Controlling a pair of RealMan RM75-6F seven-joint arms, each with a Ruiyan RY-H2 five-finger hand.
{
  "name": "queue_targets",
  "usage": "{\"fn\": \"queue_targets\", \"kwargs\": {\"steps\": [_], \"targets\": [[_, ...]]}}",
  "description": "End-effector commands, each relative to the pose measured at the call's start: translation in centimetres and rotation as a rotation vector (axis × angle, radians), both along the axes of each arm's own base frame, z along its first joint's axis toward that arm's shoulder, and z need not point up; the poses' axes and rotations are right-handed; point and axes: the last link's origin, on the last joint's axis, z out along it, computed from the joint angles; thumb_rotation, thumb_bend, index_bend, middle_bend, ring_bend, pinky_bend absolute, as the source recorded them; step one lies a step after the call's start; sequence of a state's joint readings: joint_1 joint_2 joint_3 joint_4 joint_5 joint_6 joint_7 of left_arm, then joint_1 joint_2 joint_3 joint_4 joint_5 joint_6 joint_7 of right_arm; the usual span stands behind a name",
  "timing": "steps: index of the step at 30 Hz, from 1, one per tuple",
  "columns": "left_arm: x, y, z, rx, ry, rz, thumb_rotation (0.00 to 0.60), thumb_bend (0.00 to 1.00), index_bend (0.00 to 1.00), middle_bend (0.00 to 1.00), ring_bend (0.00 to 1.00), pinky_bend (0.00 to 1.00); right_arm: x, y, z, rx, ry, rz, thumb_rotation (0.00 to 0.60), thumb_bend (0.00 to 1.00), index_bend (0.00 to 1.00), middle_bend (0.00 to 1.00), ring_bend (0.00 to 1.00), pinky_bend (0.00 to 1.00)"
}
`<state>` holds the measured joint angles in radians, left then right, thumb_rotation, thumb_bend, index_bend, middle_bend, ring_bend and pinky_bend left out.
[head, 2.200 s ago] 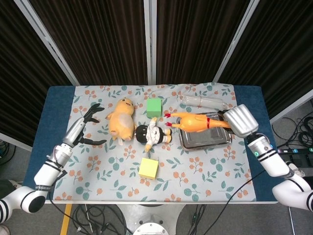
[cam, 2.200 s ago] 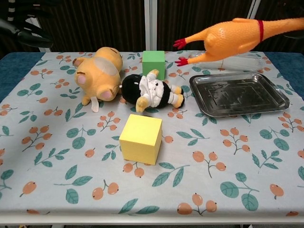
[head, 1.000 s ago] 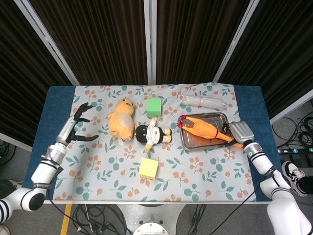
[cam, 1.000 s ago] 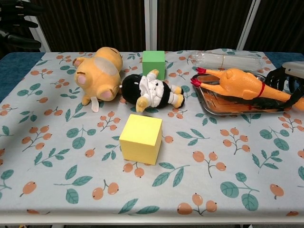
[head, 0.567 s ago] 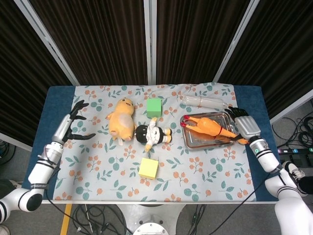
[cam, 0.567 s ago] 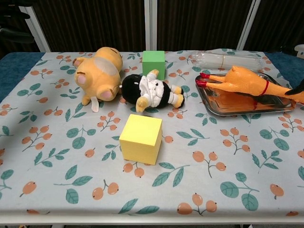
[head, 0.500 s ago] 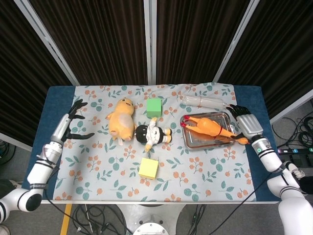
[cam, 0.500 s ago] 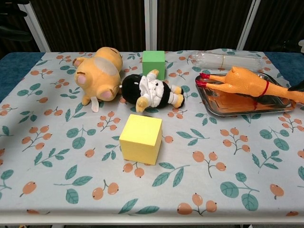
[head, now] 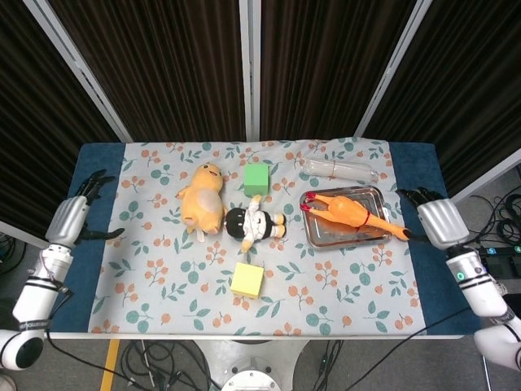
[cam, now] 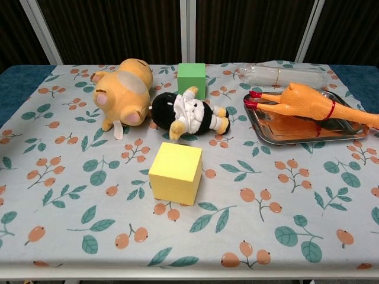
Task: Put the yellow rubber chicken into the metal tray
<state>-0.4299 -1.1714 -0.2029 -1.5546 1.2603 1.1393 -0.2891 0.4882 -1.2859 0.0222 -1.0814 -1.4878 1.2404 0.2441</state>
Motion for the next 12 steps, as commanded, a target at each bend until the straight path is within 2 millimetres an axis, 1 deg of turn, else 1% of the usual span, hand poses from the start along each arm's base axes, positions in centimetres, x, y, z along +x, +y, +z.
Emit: {"fn": "queue_targets", "kwargs": {"steps": [1,4,6,9,12], "targets": [[-2.8,-3.6,1.0,0.111,0.246,0.058,0.6,0.04,0.21,0.18,0.15,0.28,-1.1,6.6,4.1,-0.146,0.046,-0.098,0.6,0.14,0.23,0.3,0.25,0.39],[-3.5,-5.6,0.8,0.143,0.304,0.078,0.6,0.05,0.21,0.18,0.15,0.28,-1.4,9.3,3.9,-0.165,0.023,-0.124,0.6,0.14,0.18,0.24,0.21,0.38],[-3.9,-7.0,0.6,0.168,0.34,0.078,0.6,0.05,0.21,0.18,0.15,0.28,-1.4,10.9,3.4,-0.177,-0.017,-0.129,0.6,0.14,0.16,0.22,0.19,0.37],[-4.2,-9.1,0.2,0.198,0.379,0.074,0.6,0.05,0.21,0.18,0.15,0.28,-1.4,12.9,2.8,-0.186,-0.062,-0.134,0.6,0.14,0.15,0.2,0.18,0.36],[-4.1,-11.1,-0.5,0.205,0.391,0.069,0.6,0.05,0.21,0.18,0.15,0.28,-1.5,14.1,2.5,-0.198,-0.073,-0.15,0.6,0.14,0.15,0.21,0.18,0.36]]}}
